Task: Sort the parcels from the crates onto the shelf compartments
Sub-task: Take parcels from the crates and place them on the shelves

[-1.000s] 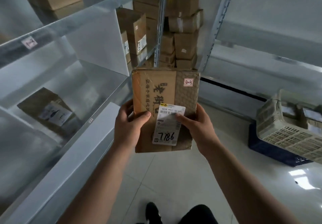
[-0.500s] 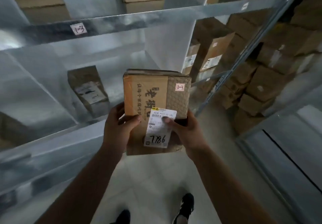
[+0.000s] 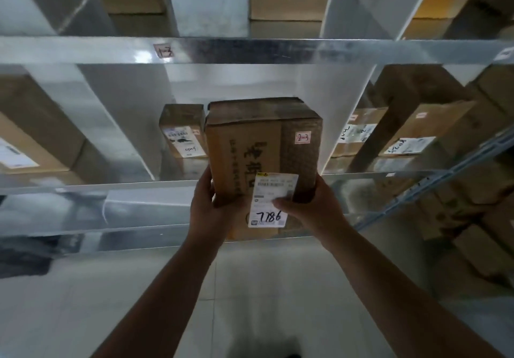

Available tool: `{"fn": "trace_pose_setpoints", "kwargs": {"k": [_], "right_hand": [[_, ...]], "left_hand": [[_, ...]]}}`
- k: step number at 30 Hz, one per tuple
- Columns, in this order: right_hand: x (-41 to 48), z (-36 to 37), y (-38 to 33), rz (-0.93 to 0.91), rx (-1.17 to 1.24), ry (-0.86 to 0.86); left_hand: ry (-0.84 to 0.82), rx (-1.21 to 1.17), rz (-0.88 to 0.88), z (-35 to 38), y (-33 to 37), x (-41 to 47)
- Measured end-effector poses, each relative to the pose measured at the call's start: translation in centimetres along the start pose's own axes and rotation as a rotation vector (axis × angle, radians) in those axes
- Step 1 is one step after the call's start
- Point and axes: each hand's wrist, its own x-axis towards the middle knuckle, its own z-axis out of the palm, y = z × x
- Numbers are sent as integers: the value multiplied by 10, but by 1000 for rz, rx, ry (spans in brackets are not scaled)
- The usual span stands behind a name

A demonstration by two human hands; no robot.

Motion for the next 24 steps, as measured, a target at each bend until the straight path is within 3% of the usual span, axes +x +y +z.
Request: {"fn": "trace_pose_setpoints", "kwargs": {"k": [9,18,24], "right_hand": [[31,-5,19,-70,3,10],[66,-5,64,-193,-22,29],[90,-3,85,-228,-26,23]], "left_hand": [[-79,111,221,4,-28,39],[-213,261,305,1,-67,75],[-196,310,353,2,-94,101]]}}
